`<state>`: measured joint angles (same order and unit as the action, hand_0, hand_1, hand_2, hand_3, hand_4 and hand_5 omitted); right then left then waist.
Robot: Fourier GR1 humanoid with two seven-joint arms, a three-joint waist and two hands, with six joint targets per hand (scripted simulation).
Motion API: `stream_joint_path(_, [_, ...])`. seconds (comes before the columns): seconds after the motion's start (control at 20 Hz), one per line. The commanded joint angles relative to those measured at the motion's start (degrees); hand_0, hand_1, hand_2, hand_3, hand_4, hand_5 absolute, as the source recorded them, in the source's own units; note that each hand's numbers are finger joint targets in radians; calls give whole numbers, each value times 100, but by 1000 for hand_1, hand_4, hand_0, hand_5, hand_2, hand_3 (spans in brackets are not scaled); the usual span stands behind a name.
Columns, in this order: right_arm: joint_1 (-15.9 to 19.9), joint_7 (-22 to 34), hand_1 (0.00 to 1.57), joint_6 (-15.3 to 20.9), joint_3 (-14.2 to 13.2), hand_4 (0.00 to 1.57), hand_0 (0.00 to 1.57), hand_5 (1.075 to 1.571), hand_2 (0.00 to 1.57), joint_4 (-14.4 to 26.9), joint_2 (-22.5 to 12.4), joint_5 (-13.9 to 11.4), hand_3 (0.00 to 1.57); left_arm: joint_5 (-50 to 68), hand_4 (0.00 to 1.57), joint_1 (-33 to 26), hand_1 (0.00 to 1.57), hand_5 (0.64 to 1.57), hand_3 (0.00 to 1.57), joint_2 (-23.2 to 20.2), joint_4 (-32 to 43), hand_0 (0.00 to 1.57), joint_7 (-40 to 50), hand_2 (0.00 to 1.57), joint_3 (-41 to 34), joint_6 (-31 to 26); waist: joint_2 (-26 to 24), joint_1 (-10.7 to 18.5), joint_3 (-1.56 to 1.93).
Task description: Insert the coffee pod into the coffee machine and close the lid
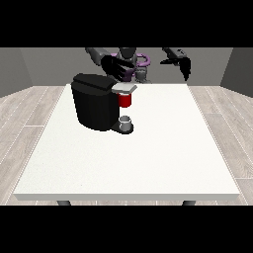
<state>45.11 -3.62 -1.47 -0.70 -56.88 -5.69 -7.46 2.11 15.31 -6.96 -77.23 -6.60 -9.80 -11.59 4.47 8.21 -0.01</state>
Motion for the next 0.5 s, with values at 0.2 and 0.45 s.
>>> stream_joint_path(0.2, [271,-63,0,72,-66,126,0,1571,0,50,269,40,0,-289,165,-238,0,1571,0,392,-172,0,-414,0,416,263,-126,31,1])
stream_joint_path(0.45, [-456,-542,0,-499,211,259,0,1571,0,-270,354,266,0,-87,192,-507,0,1571,0,382,-189,0,-414,0,350,148,-499,-230,2])
